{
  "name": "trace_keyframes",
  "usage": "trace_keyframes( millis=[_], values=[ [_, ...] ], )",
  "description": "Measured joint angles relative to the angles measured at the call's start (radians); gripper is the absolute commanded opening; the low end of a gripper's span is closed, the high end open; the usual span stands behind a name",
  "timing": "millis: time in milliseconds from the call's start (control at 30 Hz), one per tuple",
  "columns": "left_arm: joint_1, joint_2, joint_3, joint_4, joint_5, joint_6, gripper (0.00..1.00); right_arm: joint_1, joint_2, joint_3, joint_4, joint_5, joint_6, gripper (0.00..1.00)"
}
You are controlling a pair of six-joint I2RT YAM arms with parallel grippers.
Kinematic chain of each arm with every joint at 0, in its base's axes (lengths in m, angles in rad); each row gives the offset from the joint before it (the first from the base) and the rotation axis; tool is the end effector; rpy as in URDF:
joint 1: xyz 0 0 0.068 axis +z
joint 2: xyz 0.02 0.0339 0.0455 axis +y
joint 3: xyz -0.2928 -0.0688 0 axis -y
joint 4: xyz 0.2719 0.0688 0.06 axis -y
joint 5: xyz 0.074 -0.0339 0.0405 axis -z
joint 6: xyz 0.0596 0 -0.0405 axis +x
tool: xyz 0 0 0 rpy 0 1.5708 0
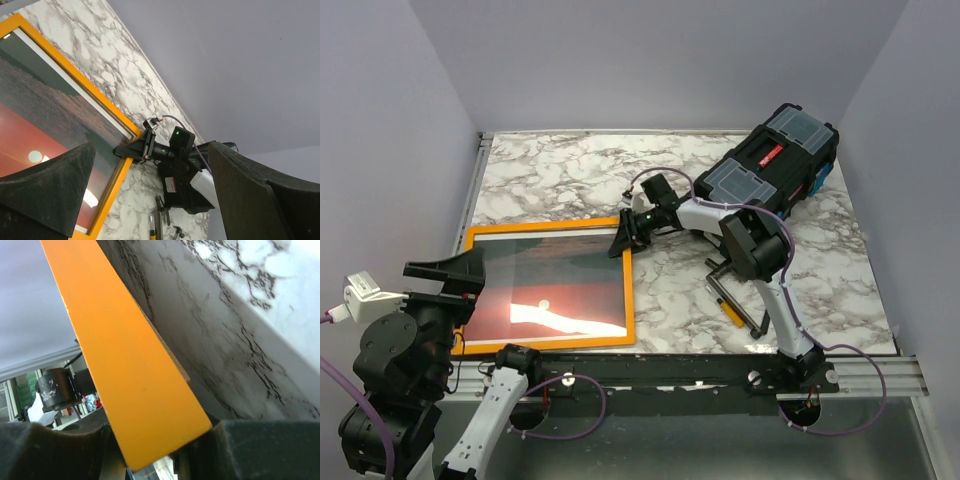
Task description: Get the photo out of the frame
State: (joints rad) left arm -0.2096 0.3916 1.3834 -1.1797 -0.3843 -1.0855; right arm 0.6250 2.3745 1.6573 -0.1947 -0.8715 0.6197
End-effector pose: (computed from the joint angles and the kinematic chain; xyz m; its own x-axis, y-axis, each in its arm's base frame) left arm -0.0199 0.0271 0.4615 0.0628 -0.8517 -0.5202 -0.2397 0.4931 -0.8363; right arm 0.4144 0.3552 0.0944 -0.9614 -0.2326 -0.1470 -0.2435 0.4705 0.8482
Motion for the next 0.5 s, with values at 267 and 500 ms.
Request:
trace_keyframes(
  millis=[267,500],
  values=[
    [0.0,0.005,-0.026,0.012,0.011,0.002,0.98,0.007,-0.078,-0.008,-0.07,0.206,-0.058,0.59],
    [0.0,0.021,-0.075,0.016,0.031,0.029,0.99,0.01,-0.19,0.002,-0.162,0.548,-0.158,1.0]
  ],
)
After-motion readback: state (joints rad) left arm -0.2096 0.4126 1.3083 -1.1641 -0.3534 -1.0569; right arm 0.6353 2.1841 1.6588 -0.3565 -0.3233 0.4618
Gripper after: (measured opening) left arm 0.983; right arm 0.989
